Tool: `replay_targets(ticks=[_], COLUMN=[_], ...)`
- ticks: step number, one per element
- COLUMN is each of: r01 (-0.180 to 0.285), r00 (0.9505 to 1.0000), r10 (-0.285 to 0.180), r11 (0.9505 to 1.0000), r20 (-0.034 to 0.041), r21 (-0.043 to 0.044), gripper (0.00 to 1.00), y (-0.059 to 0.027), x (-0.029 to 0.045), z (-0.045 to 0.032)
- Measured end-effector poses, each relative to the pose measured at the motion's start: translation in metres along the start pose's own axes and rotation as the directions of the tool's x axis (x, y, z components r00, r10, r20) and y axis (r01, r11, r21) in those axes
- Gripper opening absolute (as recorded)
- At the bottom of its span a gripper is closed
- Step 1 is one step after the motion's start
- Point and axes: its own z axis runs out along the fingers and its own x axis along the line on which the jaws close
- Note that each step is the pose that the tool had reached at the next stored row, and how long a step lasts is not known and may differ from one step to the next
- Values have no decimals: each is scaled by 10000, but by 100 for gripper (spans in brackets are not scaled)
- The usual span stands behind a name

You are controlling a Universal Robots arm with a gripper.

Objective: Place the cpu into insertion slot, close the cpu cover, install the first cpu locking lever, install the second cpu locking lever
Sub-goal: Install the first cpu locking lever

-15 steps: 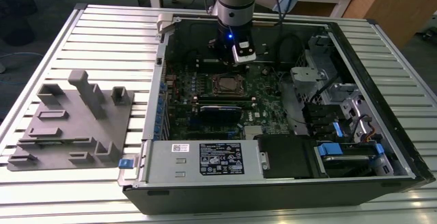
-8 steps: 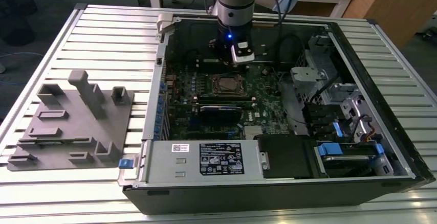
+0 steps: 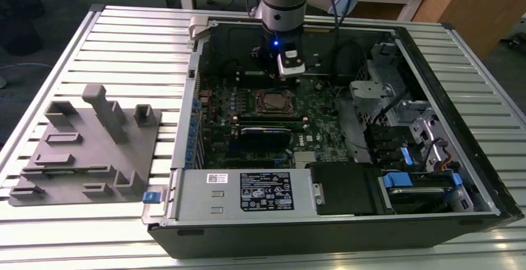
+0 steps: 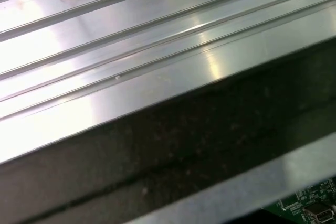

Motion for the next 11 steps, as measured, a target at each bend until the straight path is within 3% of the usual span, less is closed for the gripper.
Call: replay_targets(ticks=[11], r01=[-381], r00=[9992], r10=[380], r11=[9992], r20=[85], r21=[110], gripper=[11], y=[-3], x=[2], z=[27])
